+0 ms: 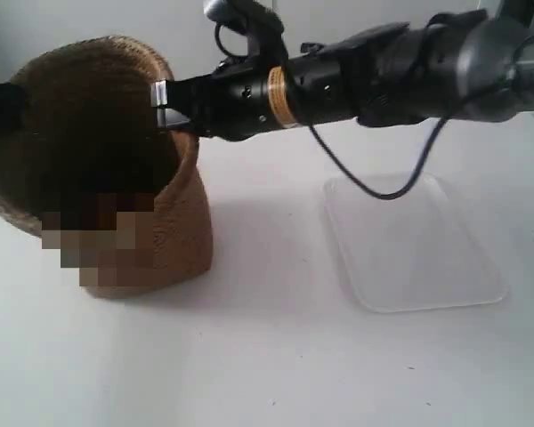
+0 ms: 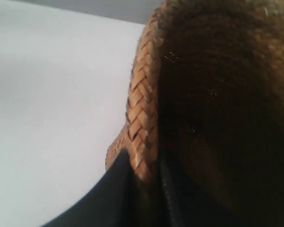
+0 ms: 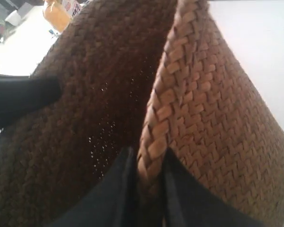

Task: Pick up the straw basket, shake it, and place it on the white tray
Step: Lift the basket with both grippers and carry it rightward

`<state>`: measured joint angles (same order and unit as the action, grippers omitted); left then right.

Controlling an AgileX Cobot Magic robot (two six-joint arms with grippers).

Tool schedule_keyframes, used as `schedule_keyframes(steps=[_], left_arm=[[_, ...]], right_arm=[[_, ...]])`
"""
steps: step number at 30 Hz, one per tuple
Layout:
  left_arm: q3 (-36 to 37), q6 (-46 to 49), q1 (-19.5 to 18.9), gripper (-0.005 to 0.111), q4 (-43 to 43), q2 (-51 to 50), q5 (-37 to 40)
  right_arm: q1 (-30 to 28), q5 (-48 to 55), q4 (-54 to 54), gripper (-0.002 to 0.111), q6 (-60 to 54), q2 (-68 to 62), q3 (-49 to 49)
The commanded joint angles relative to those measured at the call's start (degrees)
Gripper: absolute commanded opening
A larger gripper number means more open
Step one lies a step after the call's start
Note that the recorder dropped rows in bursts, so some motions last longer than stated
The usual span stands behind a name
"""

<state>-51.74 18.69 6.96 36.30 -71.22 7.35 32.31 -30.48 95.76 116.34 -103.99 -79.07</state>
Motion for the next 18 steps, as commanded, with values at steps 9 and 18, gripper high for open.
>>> schedule_keyframes(steps=[9, 18], left_arm=[[22.7, 9.5, 25.3, 0.000, 4.7, 32.6, -4.1], [17.5, 12.1, 27.6, 0.000, -0.6, 32.7, -6.1]], right_arm=[[2.1, 16.5, 4.2, 0.000, -6.5, 30.6, 31.8], [6.6, 31.0, 4.2, 0.000, -12.6, 38.6, 31.6]])
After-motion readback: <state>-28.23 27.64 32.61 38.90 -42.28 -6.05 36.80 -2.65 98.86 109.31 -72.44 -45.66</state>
